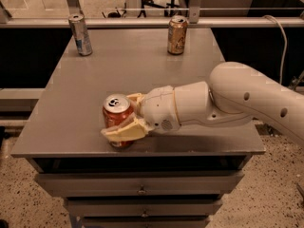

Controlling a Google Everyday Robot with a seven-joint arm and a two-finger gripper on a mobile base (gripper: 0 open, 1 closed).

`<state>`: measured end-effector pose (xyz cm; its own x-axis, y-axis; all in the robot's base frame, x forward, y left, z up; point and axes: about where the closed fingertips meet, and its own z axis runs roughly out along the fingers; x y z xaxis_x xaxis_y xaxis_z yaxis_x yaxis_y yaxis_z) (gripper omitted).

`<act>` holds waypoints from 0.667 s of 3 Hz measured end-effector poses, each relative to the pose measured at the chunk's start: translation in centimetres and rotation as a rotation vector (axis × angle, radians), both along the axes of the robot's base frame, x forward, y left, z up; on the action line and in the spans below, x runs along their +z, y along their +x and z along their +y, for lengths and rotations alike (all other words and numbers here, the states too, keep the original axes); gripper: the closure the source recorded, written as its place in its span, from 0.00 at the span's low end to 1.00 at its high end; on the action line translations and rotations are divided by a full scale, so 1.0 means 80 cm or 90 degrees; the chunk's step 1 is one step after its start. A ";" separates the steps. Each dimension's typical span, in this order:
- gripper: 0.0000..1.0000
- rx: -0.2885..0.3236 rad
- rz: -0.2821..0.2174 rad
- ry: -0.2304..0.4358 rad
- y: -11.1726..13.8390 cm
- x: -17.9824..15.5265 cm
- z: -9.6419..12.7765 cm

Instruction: Pick coke can

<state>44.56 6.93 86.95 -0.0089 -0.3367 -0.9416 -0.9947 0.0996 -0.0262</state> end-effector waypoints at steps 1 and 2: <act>1.00 -0.040 -0.047 0.006 0.024 0.041 -0.041; 1.00 -0.108 -0.111 0.017 0.065 0.101 -0.107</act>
Offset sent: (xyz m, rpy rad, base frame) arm 0.0854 -0.1491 0.1224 0.0453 -0.2586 -0.2888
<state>49.76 -1.59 95.04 0.1001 -0.3186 -0.9426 -0.9446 0.2671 -0.1906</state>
